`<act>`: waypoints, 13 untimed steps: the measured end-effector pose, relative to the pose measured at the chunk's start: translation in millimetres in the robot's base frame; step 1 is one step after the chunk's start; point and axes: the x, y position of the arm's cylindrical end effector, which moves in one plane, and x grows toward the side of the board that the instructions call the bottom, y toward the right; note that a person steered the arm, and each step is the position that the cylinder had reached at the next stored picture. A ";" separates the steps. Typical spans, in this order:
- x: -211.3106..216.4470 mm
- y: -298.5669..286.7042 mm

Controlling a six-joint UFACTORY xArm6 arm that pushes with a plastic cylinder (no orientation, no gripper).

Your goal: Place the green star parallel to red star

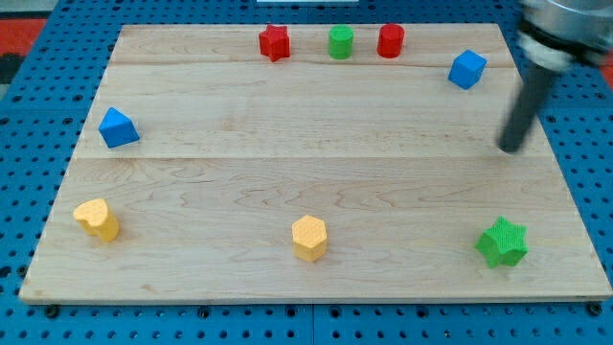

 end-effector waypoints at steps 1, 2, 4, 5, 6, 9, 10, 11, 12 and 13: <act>96.2 8.7; 111.2 -71.9; 11.8 -309.5; -49.9 -363.0; -100.1 -410.8; -81.5 -340.2; -87.0 -324.3; -117.4 -371.9; -136.5 -400.7; -117.6 -421.9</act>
